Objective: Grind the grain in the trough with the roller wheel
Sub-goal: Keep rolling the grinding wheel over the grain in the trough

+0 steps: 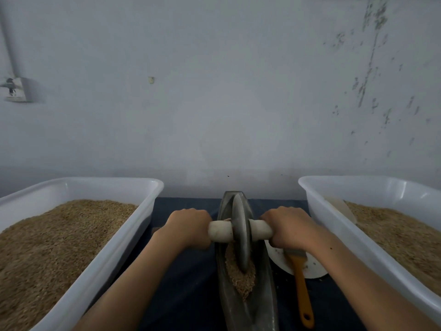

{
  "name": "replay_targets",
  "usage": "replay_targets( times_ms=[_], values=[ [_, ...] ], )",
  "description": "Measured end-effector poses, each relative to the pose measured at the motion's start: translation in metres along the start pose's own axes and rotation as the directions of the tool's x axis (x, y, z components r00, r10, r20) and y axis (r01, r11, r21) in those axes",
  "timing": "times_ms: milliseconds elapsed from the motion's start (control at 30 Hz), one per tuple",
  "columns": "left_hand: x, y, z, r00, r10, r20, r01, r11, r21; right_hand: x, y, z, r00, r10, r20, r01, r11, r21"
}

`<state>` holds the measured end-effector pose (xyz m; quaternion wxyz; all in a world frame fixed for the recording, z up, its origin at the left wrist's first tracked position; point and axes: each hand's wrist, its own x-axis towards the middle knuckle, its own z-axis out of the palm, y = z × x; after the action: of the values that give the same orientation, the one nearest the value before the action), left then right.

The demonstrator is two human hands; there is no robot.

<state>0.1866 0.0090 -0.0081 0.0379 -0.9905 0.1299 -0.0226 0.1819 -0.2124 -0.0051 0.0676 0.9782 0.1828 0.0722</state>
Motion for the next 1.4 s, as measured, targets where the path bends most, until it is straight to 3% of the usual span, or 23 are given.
replay_targets(
  times_ms=[67, 167, 367, 467, 567, 733, 800, 900, 1167, 1267, 1400],
  values=[
    [0.0, 0.0, -0.002, 0.998, -0.005, 0.069, 0.006, 1.0, -0.011, 0.001, 0.001, -0.003, 0.997, -0.02, 0.074, 0.02, 1.0, 0.003],
    [0.002, 0.0, -0.001, 0.999, -0.008, 0.04, 0.008, 1.0, 0.002, 0.001, 0.001, -0.003, 0.997, -0.014, 0.08, 0.014, 1.0, 0.009],
    [0.003, 0.004, 0.009, 0.959, -0.037, -0.279, 0.054, 0.997, 0.052, 0.001, -0.005, 0.012, 0.967, 0.059, -0.249, -0.065, 0.998, -0.015],
    [0.004, 0.004, 0.011, 0.942, -0.039, -0.333, 0.054, 0.998, 0.037, 0.001, -0.007, 0.014, 0.951, 0.079, -0.298, -0.087, 0.996, -0.016],
    [0.004, 0.002, 0.009, 0.962, -0.023, -0.271, 0.038, 0.998, 0.05, 0.0, -0.005, 0.009, 0.97, 0.058, -0.237, -0.063, 0.998, -0.015],
    [0.002, -0.002, 0.001, 1.0, 0.009, 0.01, -0.009, 1.0, 0.019, -0.001, 0.001, -0.003, 0.999, -0.014, 0.052, 0.012, 1.0, 0.022],
    [0.001, -0.002, -0.001, 0.998, 0.013, 0.059, -0.013, 1.0, 0.001, -0.001, 0.001, -0.006, 0.992, -0.026, 0.125, 0.02, 0.999, 0.049],
    [0.001, 0.0, -0.001, 1.0, -0.005, 0.004, 0.005, 1.0, 0.03, 0.0, 0.002, -0.004, 0.994, -0.024, 0.109, 0.019, 0.999, 0.048],
    [0.001, 0.008, 0.009, 0.944, -0.055, -0.324, 0.078, 0.995, 0.06, 0.003, -0.003, 0.015, 0.964, 0.061, -0.259, -0.056, 0.998, 0.027],
    [0.002, 0.005, 0.007, 0.963, -0.033, -0.268, 0.054, 0.996, 0.07, 0.002, -0.003, 0.013, 0.974, 0.055, -0.218, -0.052, 0.998, 0.019],
    [0.0, 0.001, 0.001, 1.0, -0.016, -0.027, 0.017, 0.999, 0.027, -0.001, -0.002, -0.001, 1.0, 0.002, -0.029, -0.002, 1.0, -0.006]
  ],
)
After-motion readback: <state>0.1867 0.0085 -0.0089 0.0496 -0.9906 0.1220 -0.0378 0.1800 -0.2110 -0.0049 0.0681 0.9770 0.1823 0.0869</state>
